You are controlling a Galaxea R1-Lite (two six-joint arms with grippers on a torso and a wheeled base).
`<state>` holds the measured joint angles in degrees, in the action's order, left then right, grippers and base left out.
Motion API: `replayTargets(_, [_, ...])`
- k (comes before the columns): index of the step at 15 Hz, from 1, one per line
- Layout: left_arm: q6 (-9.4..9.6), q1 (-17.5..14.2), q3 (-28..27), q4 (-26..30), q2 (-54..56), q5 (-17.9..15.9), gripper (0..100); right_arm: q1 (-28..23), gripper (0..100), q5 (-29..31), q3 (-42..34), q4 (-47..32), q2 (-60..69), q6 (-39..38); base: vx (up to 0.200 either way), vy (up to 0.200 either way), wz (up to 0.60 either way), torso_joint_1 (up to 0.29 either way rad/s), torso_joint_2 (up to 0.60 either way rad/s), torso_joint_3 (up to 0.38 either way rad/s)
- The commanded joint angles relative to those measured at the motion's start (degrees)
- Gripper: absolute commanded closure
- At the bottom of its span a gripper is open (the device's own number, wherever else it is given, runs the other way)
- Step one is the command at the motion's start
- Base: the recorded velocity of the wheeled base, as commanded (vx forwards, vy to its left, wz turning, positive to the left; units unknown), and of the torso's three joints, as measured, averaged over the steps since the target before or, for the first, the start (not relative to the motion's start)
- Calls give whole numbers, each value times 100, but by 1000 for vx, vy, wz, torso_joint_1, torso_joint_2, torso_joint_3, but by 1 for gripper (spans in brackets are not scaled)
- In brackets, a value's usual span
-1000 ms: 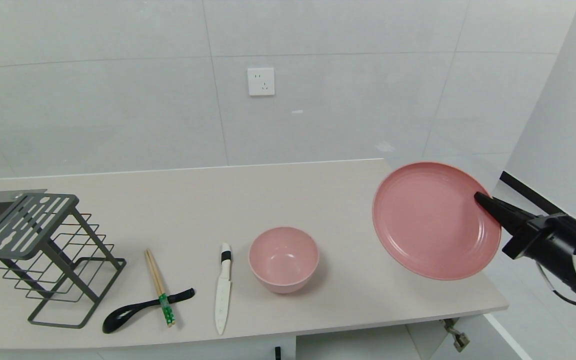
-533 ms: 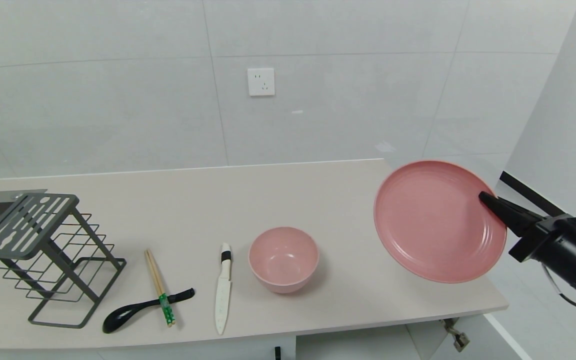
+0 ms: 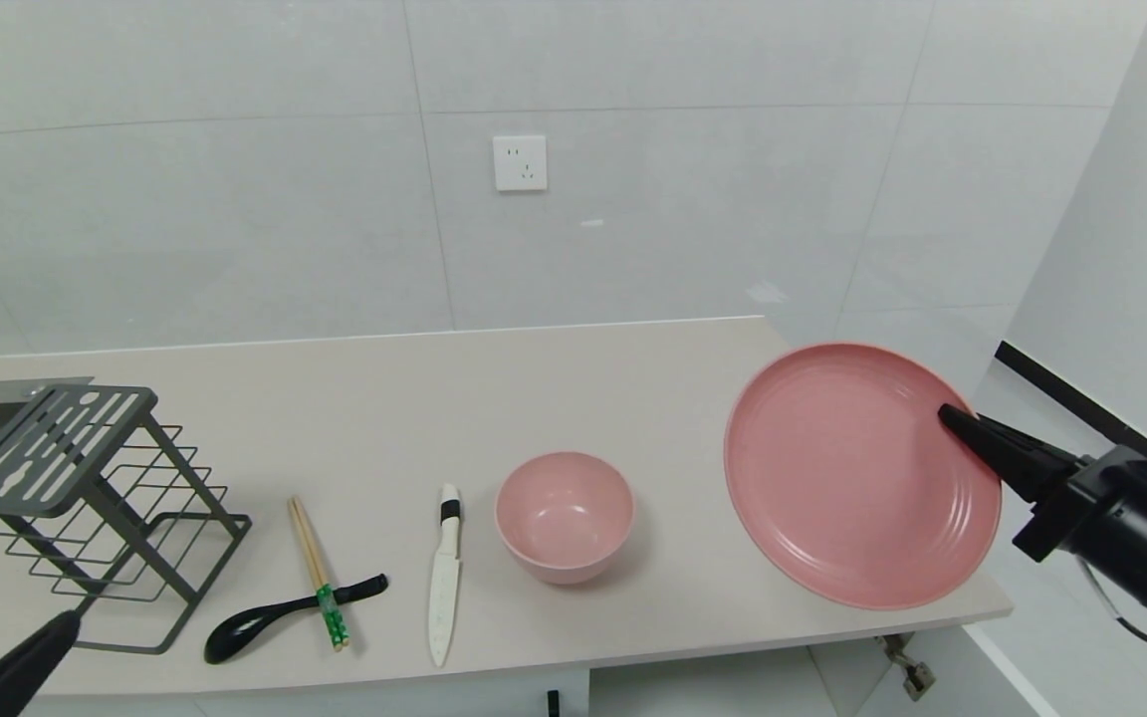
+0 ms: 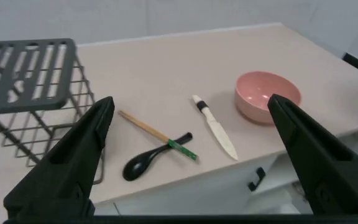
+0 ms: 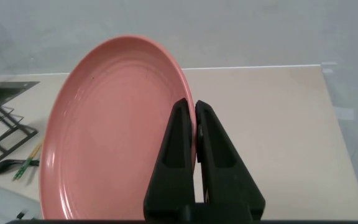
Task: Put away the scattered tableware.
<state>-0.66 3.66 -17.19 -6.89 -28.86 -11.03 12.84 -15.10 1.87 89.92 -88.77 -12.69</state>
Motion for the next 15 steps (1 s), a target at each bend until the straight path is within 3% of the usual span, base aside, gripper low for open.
replayTargets(1, [-22,153,-311,-6,-1017,-154,0,123,100,-1,-46,8,123,3,0,0,0,0,0,0])
replayTargets(4, [-40,513,-610,-173,-2080,-778,0,123,100,-1,-55,8,387,3,0,0,0,0,0,0])
replayTargets(6, [-84,742,-601,-726,-2634,-1208,0,114,100,-1,-55,8,422,3,0,0,0,0,0,0])
replayTargets(7, [-189,768,-566,-1306,-3144,-1366,0,96,100,-1,-55,8,431,21,0,0,0,0,0,0])
replayTargets(8, [-251,759,-522,-1825,-3689,-1366,0,87,100,-1,-46,8,440,21,0,0,0,0,0,0])
replayTargets(12, [-233,715,-663,-3038,-5069,-1314,0,70,100,-1,-55,8,519,12,0,0,0,0,0,0])
replayTargets(15, [-259,724,-1138,-3214,-5631,-1076,0,70,100,-1,-55,8,510,12,0,0,0,0,0,0])
